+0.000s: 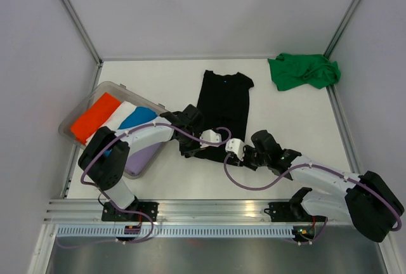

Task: Roll the t-shirts
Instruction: Roll the tshirt

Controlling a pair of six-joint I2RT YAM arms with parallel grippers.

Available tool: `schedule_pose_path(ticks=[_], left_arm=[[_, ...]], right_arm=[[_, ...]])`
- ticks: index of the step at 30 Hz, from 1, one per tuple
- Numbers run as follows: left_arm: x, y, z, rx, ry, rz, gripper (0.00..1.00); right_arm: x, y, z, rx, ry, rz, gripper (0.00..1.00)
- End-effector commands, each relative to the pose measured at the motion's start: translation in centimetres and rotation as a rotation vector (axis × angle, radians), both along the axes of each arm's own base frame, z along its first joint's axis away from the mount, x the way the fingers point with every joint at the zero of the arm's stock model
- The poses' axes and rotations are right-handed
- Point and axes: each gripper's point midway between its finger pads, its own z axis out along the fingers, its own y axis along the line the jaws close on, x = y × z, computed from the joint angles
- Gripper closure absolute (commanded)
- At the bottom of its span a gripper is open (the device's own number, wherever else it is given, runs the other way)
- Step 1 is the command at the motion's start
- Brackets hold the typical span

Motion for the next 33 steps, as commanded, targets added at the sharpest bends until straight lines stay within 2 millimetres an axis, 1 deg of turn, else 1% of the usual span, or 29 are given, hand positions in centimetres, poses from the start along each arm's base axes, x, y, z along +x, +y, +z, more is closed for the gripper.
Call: schedule_pose_path(ticks=[1, 2, 3, 4, 5, 6, 7, 9, 10, 11, 12, 13, 14, 15, 16, 19, 20, 22, 25, 26, 27, 28, 29, 30, 31, 32, 33], left_arm=[[-1.3, -0.7, 1.4, -0.046, 0.109, -0.011, 0.98], [-2.6, -0.2, 1.6, -0.040, 0.180, -0.017, 0.98], [-2.7, 0.1, 1.8, -0.045, 0.197, -0.021, 0.98], [-2.9, 0.3, 2.2, -0.051, 0.215, -0.024, 0.98], [-3.2, 0.3, 2.5, -0.068, 0.239, -0.028, 0.98], [-3.8, 0.9, 2.7, -0.060, 0.267, -0.037, 0.98], [-3.8, 1.3, 2.8, -0.064, 0.282, -0.026, 0.98], [-4.4, 1.9, 2.9, -0.060, 0.317, -0.033, 0.98], [-4.6, 2.1, 2.9, -0.056, 0.323, -0.035, 0.98], [-5.0, 2.3, 2.9, -0.055, 0.334, -0.041, 0.98], [-5.4, 2.5, 3.0, -0.049, 0.347, -0.044, 0.98], [-5.6, 2.6, 3.0, -0.050, 0.351, -0.049, 0.98], [-5.7, 2.8, 2.9, -0.049, 0.354, -0.056, 0.98], [-6.0, 3.0, 3.0, -0.041, 0.361, -0.062, 0.98], [-6.1, 3.2, 3.0, -0.036, 0.360, -0.069, 0.98], [-6.2, 3.5, 2.9, -0.026, 0.370, -0.084, 0.98], [-6.2, 3.5, 2.9, -0.026, 0.369, -0.092, 0.97], [-6.2, 3.6, 2.5, -0.012, 0.382, -0.092, 0.97], [-5.7, 3.6, 1.9, 0.014, 0.394, -0.077, 0.95], [-5.2, 3.5, 1.8, 0.022, 0.389, -0.071, 0.93], [-5.1, 3.5, 1.7, 0.031, 0.393, -0.062, 0.89], [-4.9, 3.5, 1.5, 0.038, 0.398, -0.051, 0.84], [-4.6, 3.5, 1.4, 0.041, 0.393, -0.043, 0.75], [-4.1, 3.4, 1.4, 0.037, 0.387, -0.026, 0.72], [-4.1, 3.3, 1.4, 0.036, 0.388, -0.021, 0.68], [-3.9, 3.2, 1.4, 0.032, 0.387, -0.013, 0.67], [-3.8, 3.1, 1.4, 0.031, 0.391, 0.006, 0.66]], right_arm=[[-0.7, 2.9, 3.3, 0.108, 0.067, 0.076, 0.85], [-1.5, 2.9, 3.6, 0.111, 0.113, 0.085, 0.88], [-2.3, 4.2, 5.6, 0.173, 0.159, 0.130, 0.92], [-2.8, 4.5, 6.2, 0.187, 0.193, 0.143, 0.94], [-3.8, 4.4, 6.3, 0.183, 0.259, 0.144, 0.95], [-4.3, 4.6, 6.6, 0.192, 0.308, 0.136, 1.00], [-4.8, 4.9, 6.9, 0.207, 0.392, 0.109, 1.00], [-5.7, 5.5, 7.5, 0.236, 0.464, 0.121, 1.00], [-5.5, 6.2, 8.2, 0.281, 0.477, 0.113, 1.00], [-6.0, 6.4, 8.3, 0.298, 0.545, 0.071, 1.00], [-6.0, 6.7, 8.5, 0.317, 0.556, 0.072, 1.00], [-6.3, 6.8, 8.5, 0.329, 0.604, 0.042, 1.00], [-6.6, 6.7, 8.2, 0.331, 0.626, 0.031, 1.00], [-6.6, 6.8, 8.3, 0.348, 0.637, 0.021, 1.00], [-7.0, 6.8, 8.2, 0.357, 0.693, -0.018, 1.00], [-8.5, 5.9, 6.5, 0.306, 0.818, -0.099, 1.00], [-9.1, 5.4, 5.6, 0.279, 0.870, -0.147, 1.00], [-10.1, 4.6, 4.6, 0.249, 0.933, -0.190, 1.00], [-9.9, 5.1, 4.7, 0.304, 0.944, -0.208, 1.00], [-9.2, 5.2, 4.7, 0.334, 0.969, -0.251, 1.00], [-9.0, 5.1, 4.5, 0.347, 1.000, -0.277, 1.00], [-9.3, 4.7, 3.8, 0.346, 1.047, -0.308, 1.00], [-9.2, 4.3, 3.0, 0.338, 1.084, -0.354, 1.00], [-8.9, 3.7, 2.2, 0.329, 1.089, -0.392, 1.00], [-9.0, 3.2, 1.3, 0.304, 1.098, -0.419, 1.00], [-9.0, 2.8, 0.8, 0.284, 1.086, -0.425, 1.00], [-8.4, 2.4, 0.3, 0.276, 1.061, -0.453, 1.00]])
